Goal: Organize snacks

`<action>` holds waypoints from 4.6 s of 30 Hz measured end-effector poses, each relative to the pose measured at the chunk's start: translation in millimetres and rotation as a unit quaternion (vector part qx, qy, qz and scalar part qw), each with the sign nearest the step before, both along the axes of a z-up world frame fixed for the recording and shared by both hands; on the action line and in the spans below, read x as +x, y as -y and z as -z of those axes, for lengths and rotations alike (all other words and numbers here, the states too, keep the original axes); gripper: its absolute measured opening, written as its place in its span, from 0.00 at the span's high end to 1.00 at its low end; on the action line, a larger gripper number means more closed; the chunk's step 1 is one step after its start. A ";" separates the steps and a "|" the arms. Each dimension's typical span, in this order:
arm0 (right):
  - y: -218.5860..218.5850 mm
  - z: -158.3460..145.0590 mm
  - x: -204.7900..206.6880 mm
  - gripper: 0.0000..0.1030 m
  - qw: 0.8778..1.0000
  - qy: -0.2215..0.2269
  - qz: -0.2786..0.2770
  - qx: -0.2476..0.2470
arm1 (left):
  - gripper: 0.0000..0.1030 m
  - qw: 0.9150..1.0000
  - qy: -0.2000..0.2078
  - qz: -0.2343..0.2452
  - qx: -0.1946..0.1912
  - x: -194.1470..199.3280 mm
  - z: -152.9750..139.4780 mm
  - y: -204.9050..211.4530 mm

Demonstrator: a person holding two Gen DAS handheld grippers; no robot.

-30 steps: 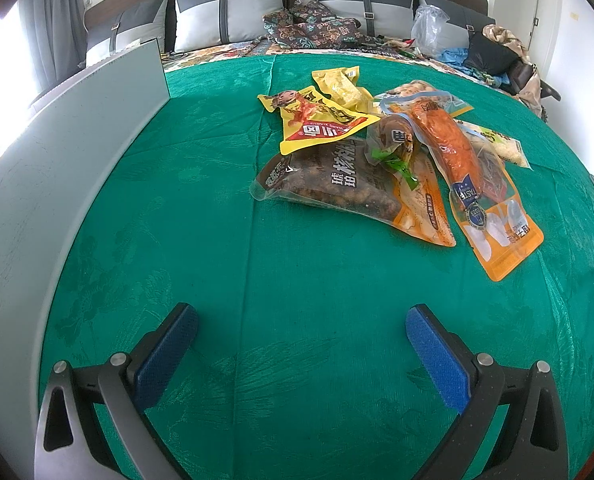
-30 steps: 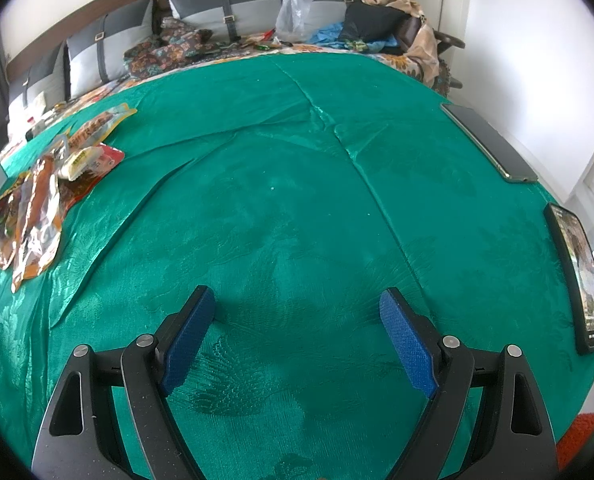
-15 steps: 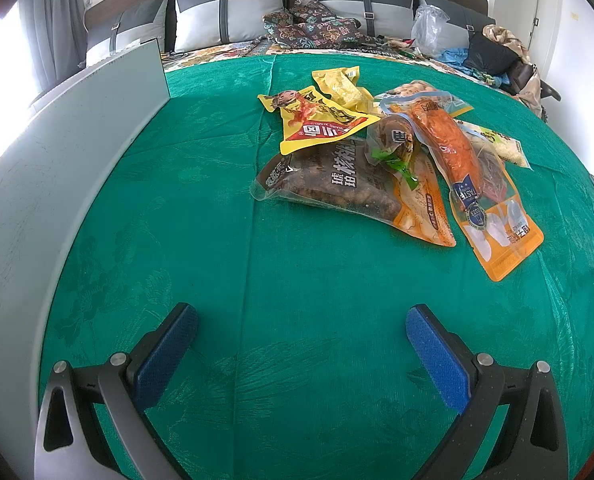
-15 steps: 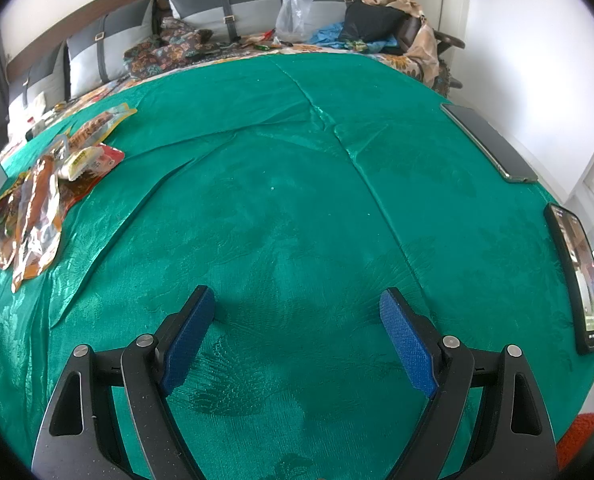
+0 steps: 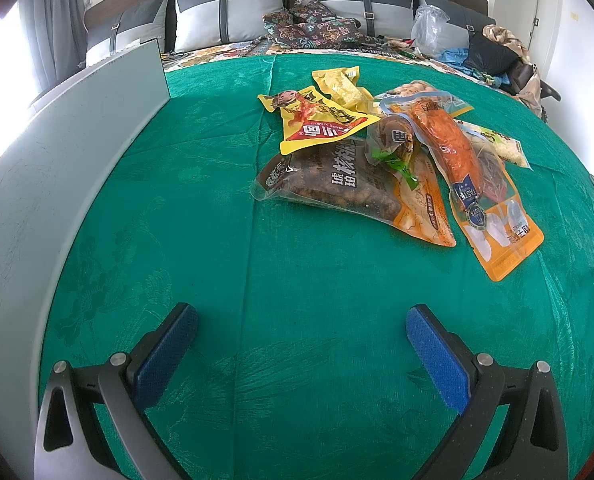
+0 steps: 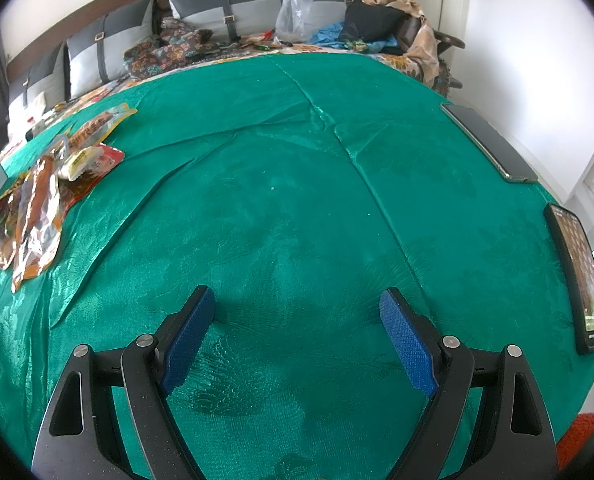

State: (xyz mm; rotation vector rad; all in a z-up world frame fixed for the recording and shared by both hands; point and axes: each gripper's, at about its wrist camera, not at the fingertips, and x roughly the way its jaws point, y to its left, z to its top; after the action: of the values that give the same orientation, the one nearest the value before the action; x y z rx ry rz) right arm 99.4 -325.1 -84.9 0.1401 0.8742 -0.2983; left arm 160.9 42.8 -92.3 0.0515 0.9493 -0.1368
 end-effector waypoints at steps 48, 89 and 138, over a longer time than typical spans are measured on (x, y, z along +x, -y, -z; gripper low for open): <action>0.7 -1.1 -1.0 0.15 1.000 -0.001 0.000 0.000 | 0.00 1.000 0.000 0.002 0.004 38.1 0.4 -0.8; 0.8 -1.0 -1.4 0.15 1.000 0.000 0.000 0.001 | 0.00 1.000 0.000 0.002 0.003 38.5 0.4 -0.7; 1.0 -1.5 -2.0 0.15 1.000 -0.001 0.000 0.001 | 0.00 0.996 -0.013 0.029 -0.081 -70.7 -56.9 -19.5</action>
State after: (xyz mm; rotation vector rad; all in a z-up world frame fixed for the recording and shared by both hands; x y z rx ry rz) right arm 97.4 -326.2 -83.4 0.1421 0.8757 -0.2969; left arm 90.2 62.2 -35.4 -0.0719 0.9610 -0.2677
